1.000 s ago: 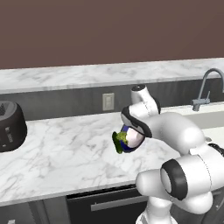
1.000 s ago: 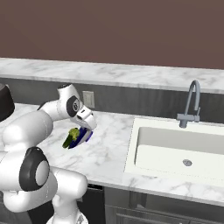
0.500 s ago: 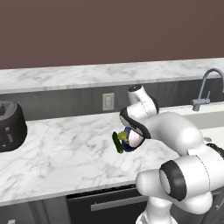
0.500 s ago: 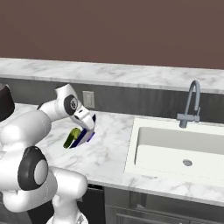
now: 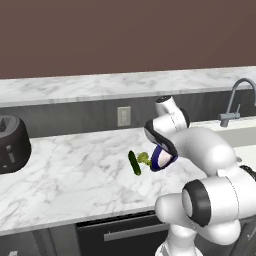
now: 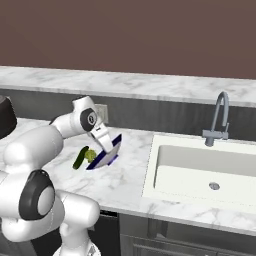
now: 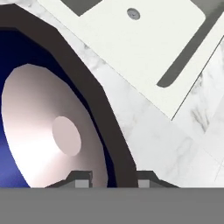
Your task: Dump the broccoli and cucumber from the bowl so the bowl can be washed. Place the bowl in the sink after clearing the leftovers.
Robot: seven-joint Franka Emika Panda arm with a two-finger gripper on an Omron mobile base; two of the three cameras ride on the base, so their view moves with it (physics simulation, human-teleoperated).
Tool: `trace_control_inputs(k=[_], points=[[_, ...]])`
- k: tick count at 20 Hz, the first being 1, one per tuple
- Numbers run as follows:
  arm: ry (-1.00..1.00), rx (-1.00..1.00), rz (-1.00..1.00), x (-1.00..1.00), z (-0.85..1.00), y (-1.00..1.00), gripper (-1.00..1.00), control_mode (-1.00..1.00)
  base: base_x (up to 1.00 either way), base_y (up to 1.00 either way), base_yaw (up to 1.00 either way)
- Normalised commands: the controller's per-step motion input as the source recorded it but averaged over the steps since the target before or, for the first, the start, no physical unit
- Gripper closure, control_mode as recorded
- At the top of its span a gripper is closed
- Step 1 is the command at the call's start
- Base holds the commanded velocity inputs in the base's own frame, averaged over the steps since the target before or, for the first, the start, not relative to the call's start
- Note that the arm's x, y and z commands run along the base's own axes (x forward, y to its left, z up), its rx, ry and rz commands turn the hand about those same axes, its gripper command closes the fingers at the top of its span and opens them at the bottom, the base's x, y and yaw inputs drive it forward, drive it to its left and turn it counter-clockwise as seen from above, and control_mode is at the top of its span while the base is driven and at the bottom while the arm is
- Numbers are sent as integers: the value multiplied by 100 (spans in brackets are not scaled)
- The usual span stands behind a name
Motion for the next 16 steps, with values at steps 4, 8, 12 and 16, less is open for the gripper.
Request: trace_control_inputs(k=[4, 8, 12, 16], points=[[0, 0, -21, -18, 0, -58, 100, -100, 0, 0, 0], [-3, 0, -22, -21, 0, -68, 100, -100, 0, 0, 0], [-12, 0, -22, -19, 0, -77, 100, -100, 0, 0, 0], [-21, 0, -22, -12, 0, -86, 100, -100, 0, 0, 0]])
